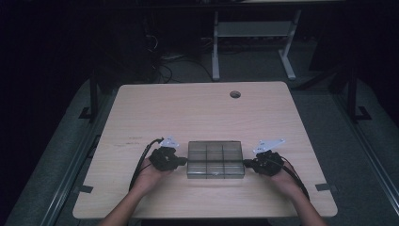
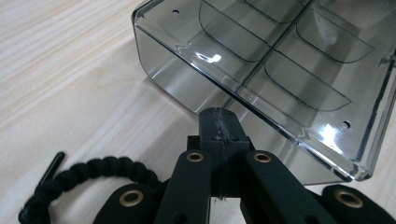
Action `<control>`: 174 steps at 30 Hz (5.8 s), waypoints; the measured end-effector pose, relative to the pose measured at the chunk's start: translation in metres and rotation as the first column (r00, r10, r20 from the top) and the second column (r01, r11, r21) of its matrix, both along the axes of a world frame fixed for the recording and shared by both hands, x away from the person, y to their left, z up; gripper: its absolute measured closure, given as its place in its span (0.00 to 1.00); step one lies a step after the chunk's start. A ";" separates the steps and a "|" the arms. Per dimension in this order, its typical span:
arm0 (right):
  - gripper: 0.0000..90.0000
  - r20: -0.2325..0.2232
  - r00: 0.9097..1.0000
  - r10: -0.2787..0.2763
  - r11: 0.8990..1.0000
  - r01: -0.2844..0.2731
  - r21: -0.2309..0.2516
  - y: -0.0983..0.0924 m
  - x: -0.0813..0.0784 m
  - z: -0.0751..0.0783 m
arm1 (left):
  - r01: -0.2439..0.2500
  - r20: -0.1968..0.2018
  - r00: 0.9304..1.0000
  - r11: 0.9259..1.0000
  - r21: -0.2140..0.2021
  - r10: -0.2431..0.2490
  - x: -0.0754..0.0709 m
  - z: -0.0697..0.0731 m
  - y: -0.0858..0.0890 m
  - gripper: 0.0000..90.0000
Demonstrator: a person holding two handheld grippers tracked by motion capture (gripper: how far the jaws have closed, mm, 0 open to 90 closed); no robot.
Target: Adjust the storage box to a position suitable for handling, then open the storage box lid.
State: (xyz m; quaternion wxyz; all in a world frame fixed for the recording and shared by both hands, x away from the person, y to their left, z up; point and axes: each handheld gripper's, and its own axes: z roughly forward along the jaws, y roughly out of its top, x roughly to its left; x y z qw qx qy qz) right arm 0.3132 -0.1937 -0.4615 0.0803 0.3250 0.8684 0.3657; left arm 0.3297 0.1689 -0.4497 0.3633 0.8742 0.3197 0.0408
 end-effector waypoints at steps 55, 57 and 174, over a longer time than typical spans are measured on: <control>1.00 -0.010 0.997 0.074 0.994 -0.073 0.078 -0.004 -0.054 0.006 | 0.026 -0.061 0.998 0.998 -0.051 -0.029 -0.061 0.006 0.032 1.00; 1.00 -0.006 0.998 0.068 0.994 -0.067 0.085 -0.008 -0.058 0.006 | 0.014 -0.058 0.998 0.998 -0.058 -0.017 -0.068 0.007 0.039 1.00; 1.00 0.067 0.983 0.171 0.964 -0.181 0.192 0.011 -0.090 0.017 | 0.092 0.012 0.996 0.967 -0.237 -0.092 -0.098 0.017 0.024 1.00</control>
